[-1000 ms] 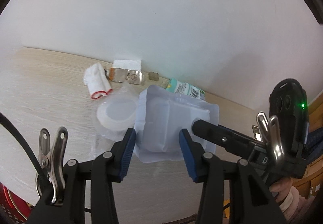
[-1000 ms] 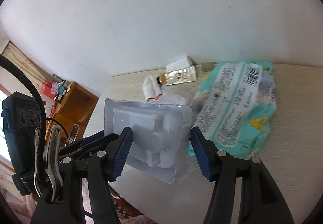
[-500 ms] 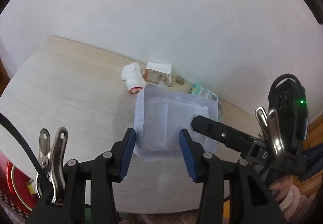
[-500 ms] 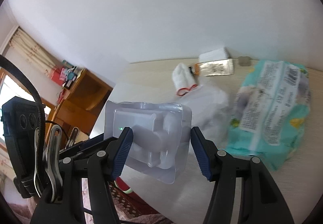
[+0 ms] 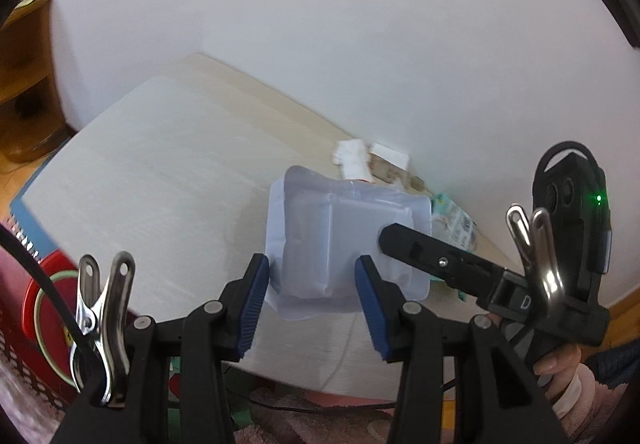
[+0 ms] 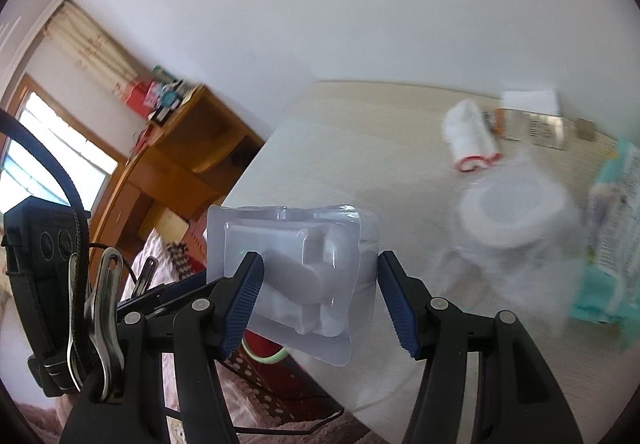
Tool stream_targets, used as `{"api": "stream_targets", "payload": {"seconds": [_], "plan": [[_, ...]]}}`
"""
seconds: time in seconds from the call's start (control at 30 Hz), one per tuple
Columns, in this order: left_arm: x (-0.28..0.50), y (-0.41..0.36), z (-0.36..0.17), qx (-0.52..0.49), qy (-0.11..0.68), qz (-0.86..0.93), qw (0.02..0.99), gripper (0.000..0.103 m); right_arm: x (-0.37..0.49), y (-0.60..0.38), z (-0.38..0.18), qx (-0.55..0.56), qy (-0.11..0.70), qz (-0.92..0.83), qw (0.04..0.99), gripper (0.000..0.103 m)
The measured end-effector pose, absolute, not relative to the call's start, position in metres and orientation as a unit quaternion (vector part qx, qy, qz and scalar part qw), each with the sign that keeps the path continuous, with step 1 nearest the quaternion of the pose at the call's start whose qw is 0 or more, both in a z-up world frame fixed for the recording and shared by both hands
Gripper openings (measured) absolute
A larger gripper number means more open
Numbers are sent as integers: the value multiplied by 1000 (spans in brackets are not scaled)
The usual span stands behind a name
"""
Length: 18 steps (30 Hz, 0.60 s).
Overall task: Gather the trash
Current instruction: 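Carry the clear tray in the right tool over the red bucket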
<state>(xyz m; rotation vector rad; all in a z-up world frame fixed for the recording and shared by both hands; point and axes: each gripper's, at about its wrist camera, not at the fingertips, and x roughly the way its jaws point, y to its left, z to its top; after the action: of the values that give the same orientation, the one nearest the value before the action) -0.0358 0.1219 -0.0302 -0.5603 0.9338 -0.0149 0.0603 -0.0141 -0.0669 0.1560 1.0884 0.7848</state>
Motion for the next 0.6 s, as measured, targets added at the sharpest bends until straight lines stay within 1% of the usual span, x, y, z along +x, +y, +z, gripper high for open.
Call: {"api": "stream_targets", "payload": {"seconds": [0.6], "plan": [[-131, 225, -54, -327, 428, 109, 836, 47, 20, 123, -100, 9, 531, 455, 715, 61]]}}
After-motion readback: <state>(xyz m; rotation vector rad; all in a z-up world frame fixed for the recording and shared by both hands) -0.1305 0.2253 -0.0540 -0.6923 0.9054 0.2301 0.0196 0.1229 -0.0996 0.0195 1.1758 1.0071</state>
